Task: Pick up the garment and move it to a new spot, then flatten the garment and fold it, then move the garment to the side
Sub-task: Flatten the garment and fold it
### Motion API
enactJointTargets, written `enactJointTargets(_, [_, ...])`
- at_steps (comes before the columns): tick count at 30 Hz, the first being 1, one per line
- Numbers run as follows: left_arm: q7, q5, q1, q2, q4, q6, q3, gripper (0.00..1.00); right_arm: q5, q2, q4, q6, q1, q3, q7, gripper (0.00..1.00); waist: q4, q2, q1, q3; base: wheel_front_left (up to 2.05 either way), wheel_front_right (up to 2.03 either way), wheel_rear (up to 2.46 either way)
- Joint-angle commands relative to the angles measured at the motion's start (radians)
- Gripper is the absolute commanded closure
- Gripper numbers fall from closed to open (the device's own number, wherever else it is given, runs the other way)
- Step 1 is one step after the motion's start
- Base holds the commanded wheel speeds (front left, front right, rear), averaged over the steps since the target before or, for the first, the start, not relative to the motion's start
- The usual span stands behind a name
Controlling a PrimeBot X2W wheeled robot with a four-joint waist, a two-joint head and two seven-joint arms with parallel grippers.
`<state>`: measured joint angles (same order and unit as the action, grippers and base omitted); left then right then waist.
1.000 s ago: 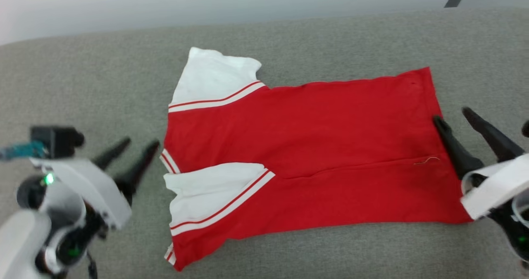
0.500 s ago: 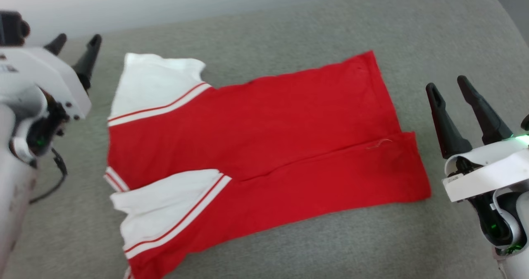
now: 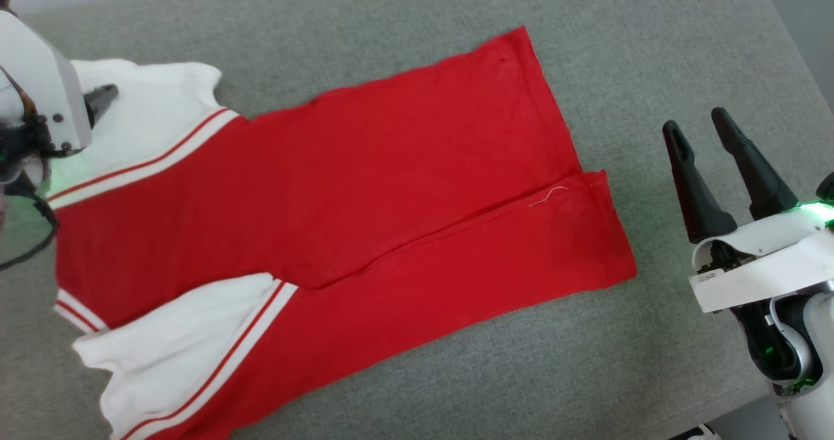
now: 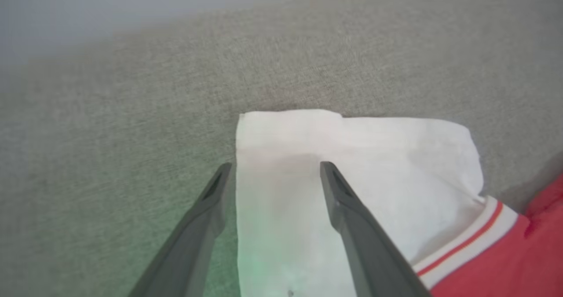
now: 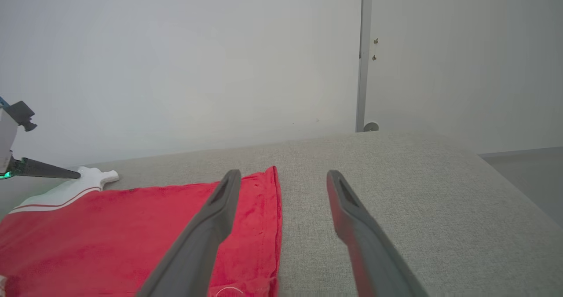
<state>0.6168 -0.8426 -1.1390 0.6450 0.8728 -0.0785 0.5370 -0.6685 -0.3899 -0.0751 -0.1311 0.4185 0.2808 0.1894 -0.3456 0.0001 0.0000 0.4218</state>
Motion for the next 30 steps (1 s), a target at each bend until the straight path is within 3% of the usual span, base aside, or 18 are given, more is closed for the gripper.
enactJointTargets(1, [0.011,-0.004,-0.015,0.0,0.01,-0.004,0.002,0.0,-0.001,0.003,0.006,0.001,-0.002,0.005,0.006,0.0,-0.02,-0.0001,0.0,0.027,0.0,0.0,0.0])
enactJointTargets(5, [0.075,0.003,-0.016,-0.016,0.041,-0.028,0.042,0.0,0.0,0.0,0.013,0.001,-0.005,0.01,0.005,0.0,-0.012,-0.0001,0.0,0.036,0.0,0.0,0.0])
enactJointTargets(7, [0.1,-0.015,-0.011,-0.033,0.046,-0.038,0.05,0.11,-0.002,-0.002,0.018,0.001,0.002,0.013,0.002,0.0,-0.004,-0.0001,0.0,0.04,0.0,0.0,0.0])
enactJointTargets(8, [0.097,-0.014,-0.018,-0.034,0.047,-0.04,0.053,0.24,-0.003,-0.005,0.022,0.001,0.008,0.017,-0.001,0.0,0.0,-0.0001,0.0,0.042,0.0,0.0,0.0])
enactJointTargets(9, [0.091,-0.011,-0.023,-0.036,0.048,-0.039,0.056,0.53,-0.003,-0.009,0.025,0.001,0.015,0.021,-0.004,0.0,0.005,-0.0001,0.0,0.044,0.0,0.0,0.0])
enactJointTargets(12, [0.087,-0.014,-0.027,-0.048,0.05,-0.046,0.067,1.0,0.0,-0.019,0.036,0.001,0.035,0.034,-0.016,0.0,0.016,-0.0001,0.0,0.049,0.0,0.0,0.0])
enactJointTargets(16, [0.06,-0.019,-0.04,-0.046,0.048,-0.049,0.077,1.0,-0.007,-0.03,0.026,0.001,0.097,0.057,-0.064,0.0,0.027,-0.0001,0.0,0.056,0.0,0.0,0.0])
enactJointTargets(21, [0.037,-0.038,-0.051,-0.069,0.041,-0.054,0.091,1.0,-0.02,-0.05,-0.047,0.001,0.261,0.129,-0.219,0.0,0.051,-0.0001,0.0,0.063,0.0,0.0,0.0])
enactJointTargets(25, [0.023,-0.059,-0.07,-0.086,0.007,-0.055,0.11,1.0,-0.03,-0.046,-0.191,0.001,0.436,0.188,-0.362,0.0,0.083,-0.0001,0.0,0.081,0.0,0.0,0.0])
enactJointTargets(30, [-0.002,-0.086,-0.086,-0.103,-0.038,-0.055,0.142,1.0,-0.093,-0.03,-0.416,0.001,0.633,0.247,-0.622,0.0,0.134,-0.0001,0.0,0.104,0.0,0.0,0.0])
